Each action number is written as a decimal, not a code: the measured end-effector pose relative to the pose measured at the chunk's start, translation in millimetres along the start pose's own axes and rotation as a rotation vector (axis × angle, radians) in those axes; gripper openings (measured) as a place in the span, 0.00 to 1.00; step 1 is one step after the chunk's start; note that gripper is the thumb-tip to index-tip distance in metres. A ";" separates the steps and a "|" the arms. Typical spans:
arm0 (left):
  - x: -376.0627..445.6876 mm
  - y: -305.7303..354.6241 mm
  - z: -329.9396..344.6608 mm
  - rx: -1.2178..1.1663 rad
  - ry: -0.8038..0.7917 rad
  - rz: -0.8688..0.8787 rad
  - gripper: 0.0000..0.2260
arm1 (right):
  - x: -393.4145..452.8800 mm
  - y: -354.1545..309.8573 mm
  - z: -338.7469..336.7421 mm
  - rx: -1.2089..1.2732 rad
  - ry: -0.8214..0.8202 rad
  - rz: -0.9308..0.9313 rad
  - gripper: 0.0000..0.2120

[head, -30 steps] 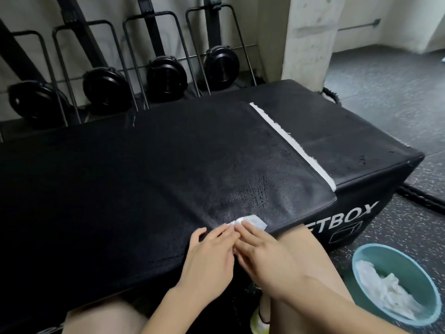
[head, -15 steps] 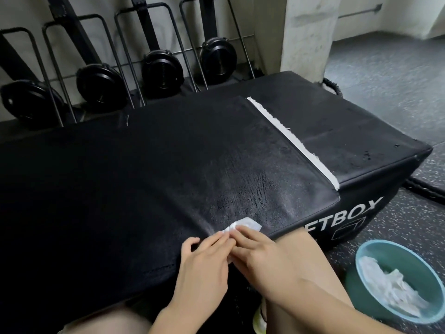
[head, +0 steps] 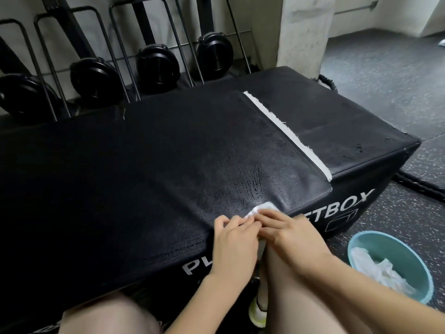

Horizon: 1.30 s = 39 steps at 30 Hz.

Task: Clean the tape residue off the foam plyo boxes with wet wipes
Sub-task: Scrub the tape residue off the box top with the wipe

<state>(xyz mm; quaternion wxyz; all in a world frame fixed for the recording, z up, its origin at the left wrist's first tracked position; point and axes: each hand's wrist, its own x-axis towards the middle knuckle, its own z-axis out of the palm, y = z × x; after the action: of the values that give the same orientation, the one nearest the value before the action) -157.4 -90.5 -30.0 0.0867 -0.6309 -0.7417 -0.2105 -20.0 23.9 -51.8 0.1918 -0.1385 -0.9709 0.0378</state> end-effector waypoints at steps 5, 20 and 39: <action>-21.8 -32.7 -7.3 0.027 0.044 -0.020 0.07 | 23.3 -37.5 20.3 0.185 0.132 -0.101 0.18; 108.4 105.5 51.7 0.070 -0.061 0.133 0.06 | -50.3 114.4 -49.4 0.079 0.175 0.112 0.15; 103.4 91.5 64.6 -0.032 -0.019 0.161 0.08 | -58.3 127.0 -33.0 0.200 0.200 0.051 0.09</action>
<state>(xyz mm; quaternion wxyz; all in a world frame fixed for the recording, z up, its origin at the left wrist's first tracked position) -79.2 40.3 -28.6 0.0863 -0.6919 -0.6858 -0.2088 76.7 129.8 -58.4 0.2995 -0.1463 -0.9345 0.1253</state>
